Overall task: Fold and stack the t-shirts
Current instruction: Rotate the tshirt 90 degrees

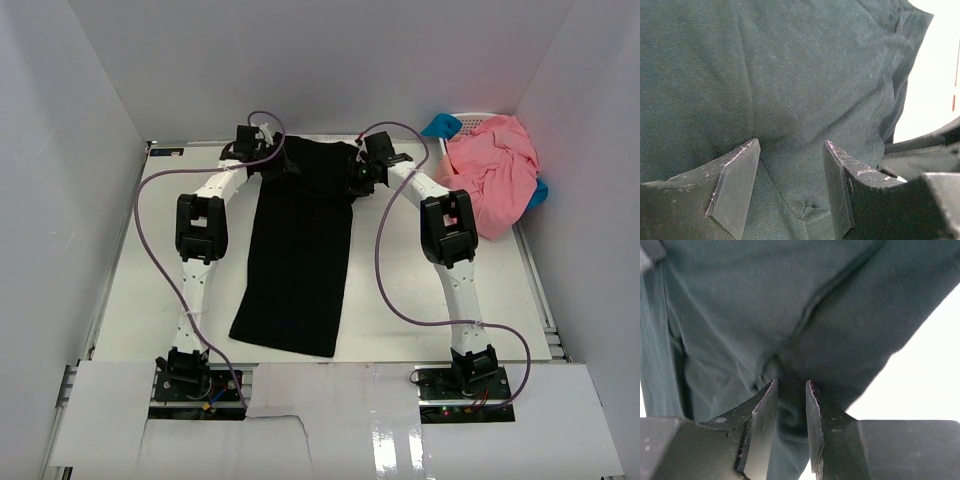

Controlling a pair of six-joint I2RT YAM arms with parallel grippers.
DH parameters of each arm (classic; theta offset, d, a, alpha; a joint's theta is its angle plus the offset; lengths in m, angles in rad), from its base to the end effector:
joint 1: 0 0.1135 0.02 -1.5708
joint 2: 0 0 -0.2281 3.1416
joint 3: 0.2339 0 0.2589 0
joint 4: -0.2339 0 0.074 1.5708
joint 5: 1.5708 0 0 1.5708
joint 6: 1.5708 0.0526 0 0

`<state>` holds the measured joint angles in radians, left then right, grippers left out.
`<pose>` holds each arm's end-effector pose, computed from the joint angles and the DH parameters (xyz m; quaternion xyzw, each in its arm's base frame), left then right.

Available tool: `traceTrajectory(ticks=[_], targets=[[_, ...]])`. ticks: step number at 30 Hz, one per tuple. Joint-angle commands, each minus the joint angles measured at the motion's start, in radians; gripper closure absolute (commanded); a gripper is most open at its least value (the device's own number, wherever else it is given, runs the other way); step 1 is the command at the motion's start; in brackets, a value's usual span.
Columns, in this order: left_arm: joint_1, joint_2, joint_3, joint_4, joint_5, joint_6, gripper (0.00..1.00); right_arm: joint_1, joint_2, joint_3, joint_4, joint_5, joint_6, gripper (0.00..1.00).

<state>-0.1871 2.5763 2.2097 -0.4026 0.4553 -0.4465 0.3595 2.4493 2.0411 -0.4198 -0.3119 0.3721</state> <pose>0.5423 -0.1262 0.1171 -0.0287 0.9008 -0.3159 0.2964 0.4946 0.2031 0.1228 -0.0506 0.9208 0.2634 0.2830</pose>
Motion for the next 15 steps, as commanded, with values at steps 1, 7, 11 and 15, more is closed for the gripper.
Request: traceTrajectory(ticks=[1, 7, 11, 15], targets=[[0.072, -0.036, -0.051, -0.044, -0.108, 0.011, 0.34, 0.024, 0.027, 0.056, -0.019, -0.042, 0.011, 0.65], [0.094, -0.070, -0.065, -0.045, -0.104, 0.012, 0.34, 0.025, 0.004, 0.077, 0.006, -0.055, -0.009, 0.63], [0.089, -0.140, -0.081, -0.019, -0.047, -0.012, 0.33, 0.025, -0.094, 0.016, 0.088, -0.052, -0.048, 0.60], [0.058, -0.226, -0.067, -0.022, -0.003, -0.023, 0.32, 0.025, -0.234, -0.100, 0.171, -0.033, -0.102, 0.56]])
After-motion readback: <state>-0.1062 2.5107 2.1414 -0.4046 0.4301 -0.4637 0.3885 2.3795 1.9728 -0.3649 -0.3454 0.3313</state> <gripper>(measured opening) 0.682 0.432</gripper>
